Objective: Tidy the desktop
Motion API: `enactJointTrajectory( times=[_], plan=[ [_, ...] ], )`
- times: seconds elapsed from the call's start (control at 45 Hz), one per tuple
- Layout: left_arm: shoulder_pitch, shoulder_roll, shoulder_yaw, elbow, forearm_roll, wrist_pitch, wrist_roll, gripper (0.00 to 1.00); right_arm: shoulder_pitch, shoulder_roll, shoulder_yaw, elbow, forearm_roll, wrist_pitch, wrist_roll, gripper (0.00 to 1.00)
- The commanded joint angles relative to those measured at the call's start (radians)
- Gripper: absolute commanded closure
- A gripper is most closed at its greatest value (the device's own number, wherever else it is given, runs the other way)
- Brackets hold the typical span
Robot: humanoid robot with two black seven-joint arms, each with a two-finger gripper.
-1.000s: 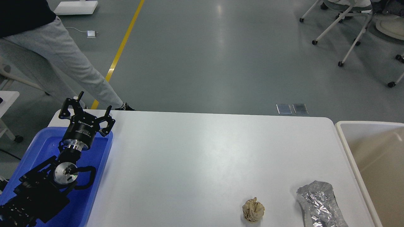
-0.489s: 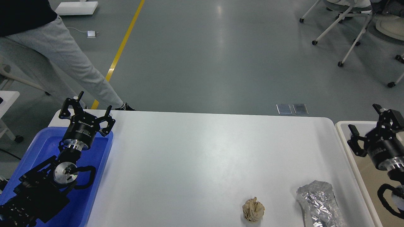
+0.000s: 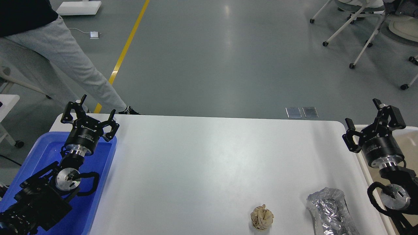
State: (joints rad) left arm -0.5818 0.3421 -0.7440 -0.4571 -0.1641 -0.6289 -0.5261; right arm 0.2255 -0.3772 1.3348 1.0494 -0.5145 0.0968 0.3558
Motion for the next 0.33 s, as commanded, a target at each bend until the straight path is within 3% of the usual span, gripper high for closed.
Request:
enactJointTrajectory(
  times=[0.0, 0.311],
  plan=[
    [0.000, 0.000, 0.000, 0.000, 0.000, 0.000, 0.000, 0.00, 0.049, 0.089, 0.004, -0.034, -0.001, -0.003, 0.000, 0.01],
    [0.000, 0.000, 0.000, 0.000, 0.000, 0.000, 0.000, 0.00, 0.078, 0.121, 0.000, -0.081, -0.001, -0.003, 0.000, 0.01]
  ],
)
